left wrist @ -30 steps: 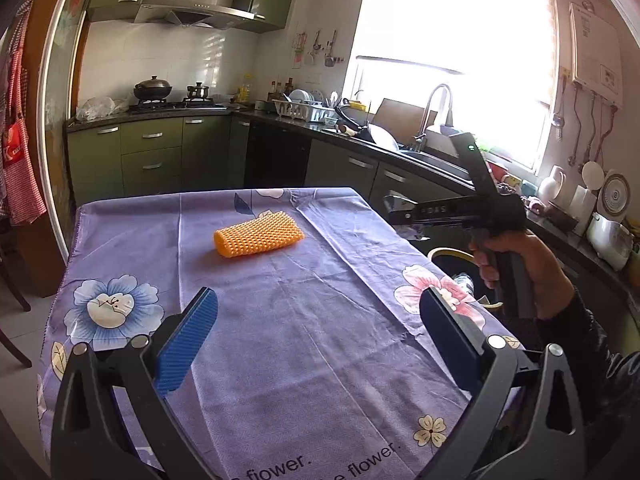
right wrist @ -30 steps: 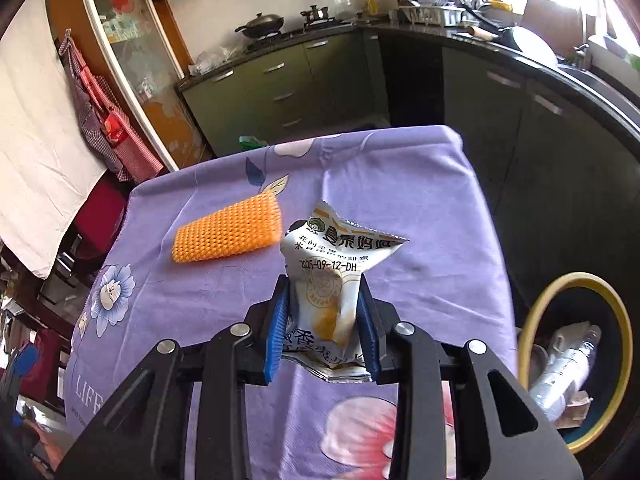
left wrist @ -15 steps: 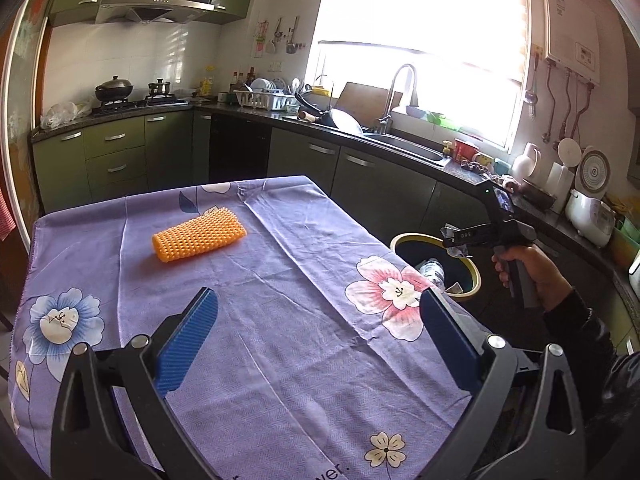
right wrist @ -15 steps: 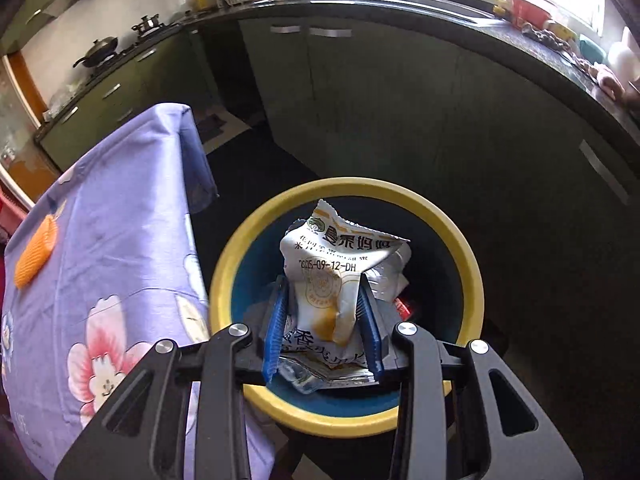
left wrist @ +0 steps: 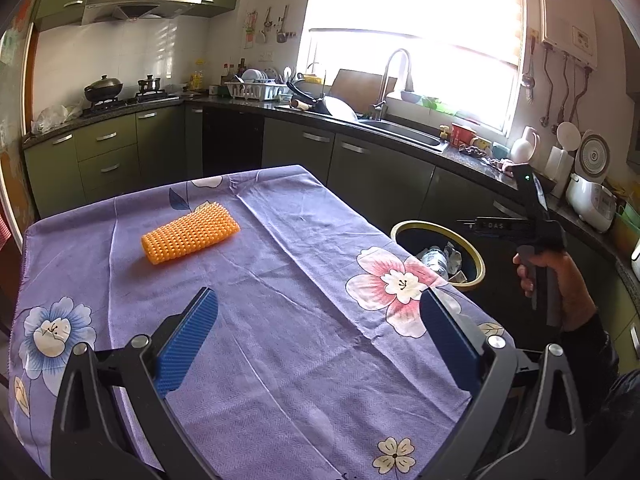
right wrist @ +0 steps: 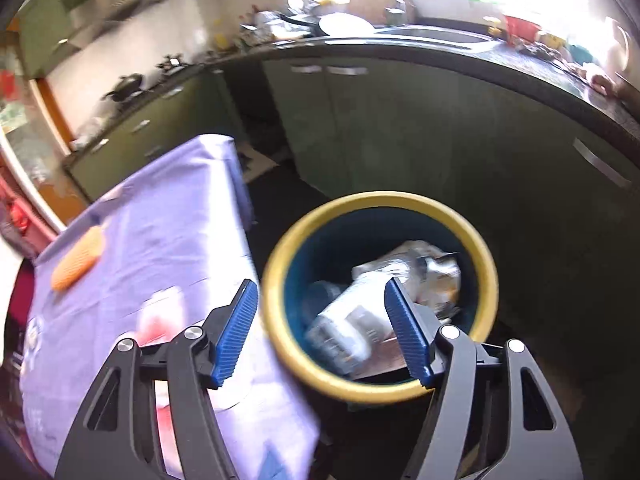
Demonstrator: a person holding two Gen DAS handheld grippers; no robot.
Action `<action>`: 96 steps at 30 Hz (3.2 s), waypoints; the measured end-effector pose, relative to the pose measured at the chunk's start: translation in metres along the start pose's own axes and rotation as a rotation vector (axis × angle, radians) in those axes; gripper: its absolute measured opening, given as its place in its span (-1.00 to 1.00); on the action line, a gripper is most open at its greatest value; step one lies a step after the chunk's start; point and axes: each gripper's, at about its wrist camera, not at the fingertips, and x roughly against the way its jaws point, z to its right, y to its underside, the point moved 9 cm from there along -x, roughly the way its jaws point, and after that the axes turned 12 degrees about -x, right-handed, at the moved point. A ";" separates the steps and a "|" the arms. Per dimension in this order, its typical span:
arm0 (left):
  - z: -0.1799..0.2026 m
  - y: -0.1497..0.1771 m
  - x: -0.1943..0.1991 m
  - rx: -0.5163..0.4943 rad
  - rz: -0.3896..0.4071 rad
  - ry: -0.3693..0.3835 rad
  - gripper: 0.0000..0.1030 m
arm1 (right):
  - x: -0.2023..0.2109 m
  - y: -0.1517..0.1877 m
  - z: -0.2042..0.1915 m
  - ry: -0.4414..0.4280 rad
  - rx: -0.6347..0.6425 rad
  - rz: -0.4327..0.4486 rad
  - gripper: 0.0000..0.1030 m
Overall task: Collect trash
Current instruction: 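Carry the snack wrapper over the bin and open the right gripper, then grasp the orange spiky brush with the left gripper, then carry the orange brush over the bin and open the left gripper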
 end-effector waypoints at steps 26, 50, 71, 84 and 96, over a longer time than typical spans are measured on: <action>-0.163 -0.020 -0.182 -0.235 -0.273 0.220 0.87 | -0.033 0.049 -0.117 -0.068 0.176 -0.086 0.35; -0.167 0.003 -0.197 -0.237 -0.350 0.209 -0.70 | -0.034 0.048 -0.126 -0.104 0.182 -0.105 0.37; 0.114 -0.081 -0.169 -0.323 -0.316 0.455 -0.75 | 0.073 0.045 0.027 0.015 0.044 0.042 0.44; 0.236 -0.084 -0.319 -0.470 -0.490 0.465 -0.69 | 0.090 0.063 0.135 0.012 -0.128 0.049 0.45; 0.241 -0.078 -0.354 -0.509 -0.518 0.357 0.36 | 0.082 0.062 0.135 -0.012 -0.147 0.035 0.52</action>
